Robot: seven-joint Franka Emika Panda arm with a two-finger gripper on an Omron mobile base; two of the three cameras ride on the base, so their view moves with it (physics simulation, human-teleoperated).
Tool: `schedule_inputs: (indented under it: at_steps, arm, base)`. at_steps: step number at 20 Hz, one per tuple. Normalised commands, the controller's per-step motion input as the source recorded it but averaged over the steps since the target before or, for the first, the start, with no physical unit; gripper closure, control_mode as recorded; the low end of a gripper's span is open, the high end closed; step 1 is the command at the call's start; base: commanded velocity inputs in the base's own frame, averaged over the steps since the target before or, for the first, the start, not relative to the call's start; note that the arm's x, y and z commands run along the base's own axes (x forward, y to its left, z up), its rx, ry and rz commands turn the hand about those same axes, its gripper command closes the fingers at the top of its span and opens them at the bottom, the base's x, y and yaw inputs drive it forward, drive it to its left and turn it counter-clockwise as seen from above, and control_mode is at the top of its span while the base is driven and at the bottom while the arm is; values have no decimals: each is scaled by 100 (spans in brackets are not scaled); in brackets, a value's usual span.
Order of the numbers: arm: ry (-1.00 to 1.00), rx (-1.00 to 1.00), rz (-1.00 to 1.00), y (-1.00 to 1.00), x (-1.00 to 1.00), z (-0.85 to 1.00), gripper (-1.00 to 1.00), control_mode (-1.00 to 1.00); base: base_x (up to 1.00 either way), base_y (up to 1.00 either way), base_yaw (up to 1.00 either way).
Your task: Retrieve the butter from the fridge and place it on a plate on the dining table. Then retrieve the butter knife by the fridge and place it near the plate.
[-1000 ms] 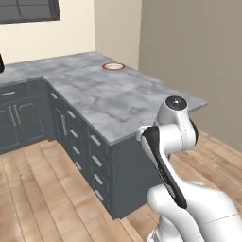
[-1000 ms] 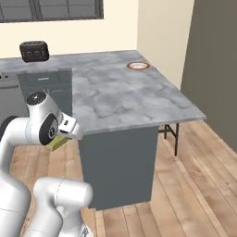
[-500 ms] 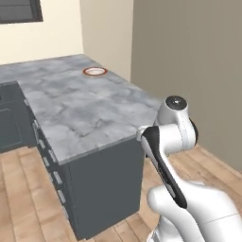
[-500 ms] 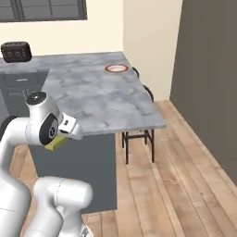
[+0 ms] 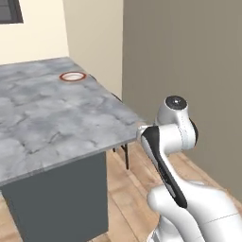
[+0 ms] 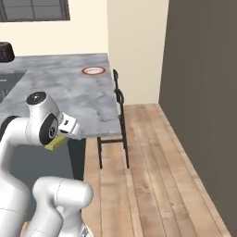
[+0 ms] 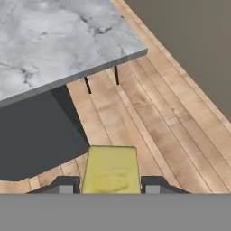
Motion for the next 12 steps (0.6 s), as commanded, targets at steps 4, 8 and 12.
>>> schedule_inputs:
  at_steps: [4,8,12]
  arm:
    - [0,0,0,0,0,0,100,100]
    - [0,0,0,0,0,0,100,100]
    - [0,0,0,0,0,0,100,100]
  base:
    - [63,-100,13]
    - [84,-100,15]
    - [98,-100,14]
